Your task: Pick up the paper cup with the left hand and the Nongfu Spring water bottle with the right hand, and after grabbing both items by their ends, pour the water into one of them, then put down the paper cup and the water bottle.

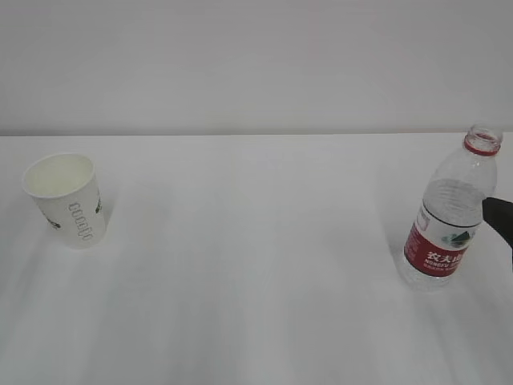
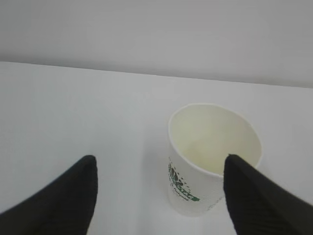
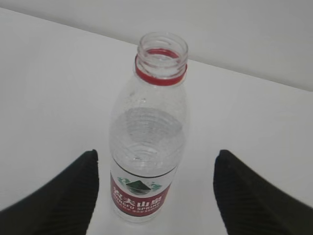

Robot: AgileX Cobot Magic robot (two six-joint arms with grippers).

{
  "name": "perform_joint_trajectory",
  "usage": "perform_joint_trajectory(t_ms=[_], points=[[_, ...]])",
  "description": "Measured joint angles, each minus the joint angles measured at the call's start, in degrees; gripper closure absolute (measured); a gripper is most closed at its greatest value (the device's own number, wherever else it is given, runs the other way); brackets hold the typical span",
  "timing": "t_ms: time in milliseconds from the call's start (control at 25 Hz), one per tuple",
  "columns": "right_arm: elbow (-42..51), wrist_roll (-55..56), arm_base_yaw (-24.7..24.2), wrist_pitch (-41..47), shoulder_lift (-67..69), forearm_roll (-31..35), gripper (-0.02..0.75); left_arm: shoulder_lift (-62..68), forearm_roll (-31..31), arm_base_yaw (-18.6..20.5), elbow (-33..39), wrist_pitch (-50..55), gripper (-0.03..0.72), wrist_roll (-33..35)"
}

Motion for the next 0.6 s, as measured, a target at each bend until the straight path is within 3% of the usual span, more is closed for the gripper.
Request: perform_joint_trajectory(t_ms=[200, 600], points=[[0.00, 0.76, 1.01, -1.22, 2.60, 0.04, 0.186, 0.23, -0.22, -0.13, 0.00, -0.21, 0.101, -0.21], [0.00, 11.86, 3.94, -7.44, 6.64, -1.98, 0.186, 0.23, -0.26, -4.65, 0.00, -0.43, 0.101, -0.21]])
